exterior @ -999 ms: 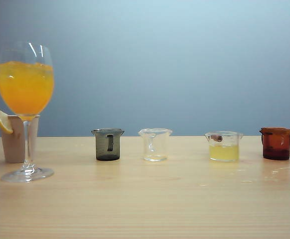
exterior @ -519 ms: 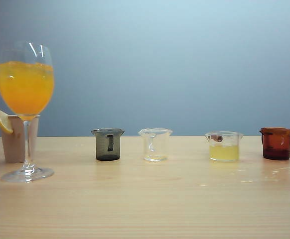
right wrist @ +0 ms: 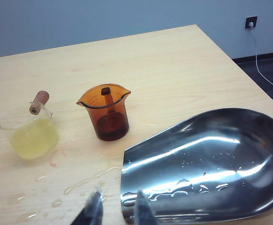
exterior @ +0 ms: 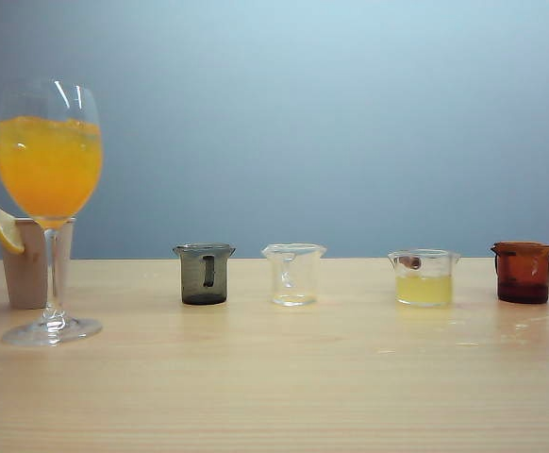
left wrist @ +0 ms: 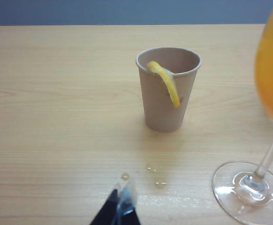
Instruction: Pick up the second measuring cup from the left, pour the orange juice inside into the goblet, and finally put the measuring cup back in its original place.
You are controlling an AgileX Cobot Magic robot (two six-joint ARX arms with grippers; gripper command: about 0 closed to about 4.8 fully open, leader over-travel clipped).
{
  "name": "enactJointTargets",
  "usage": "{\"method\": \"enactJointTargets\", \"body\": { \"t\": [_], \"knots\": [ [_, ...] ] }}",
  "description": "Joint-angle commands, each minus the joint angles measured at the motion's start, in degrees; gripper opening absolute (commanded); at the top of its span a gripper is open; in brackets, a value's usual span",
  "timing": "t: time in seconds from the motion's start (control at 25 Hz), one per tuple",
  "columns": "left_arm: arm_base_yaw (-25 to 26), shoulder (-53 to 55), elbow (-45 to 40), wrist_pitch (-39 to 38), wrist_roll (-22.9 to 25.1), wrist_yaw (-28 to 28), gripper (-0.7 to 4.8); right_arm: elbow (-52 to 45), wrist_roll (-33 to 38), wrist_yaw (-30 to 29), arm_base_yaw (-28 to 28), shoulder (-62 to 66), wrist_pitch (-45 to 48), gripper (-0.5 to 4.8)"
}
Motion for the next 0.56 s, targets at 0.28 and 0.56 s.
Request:
{"method": "enactJointTargets", "body": {
  "t": [0.28,0.56],
  "knots": [
    [0.0,0.0,-0.1,0.3,0.0,0.2,-0.02,-0.9,0.0,-0.1,-0.4,-8.3,-4.0,0.95],
    [0.0,0.0,-0.1,0.3,0.0,0.2,-0.03,-0.9,0.0,-0.3,-5.9,-8.3,-4.0,0.95]
  ]
}}
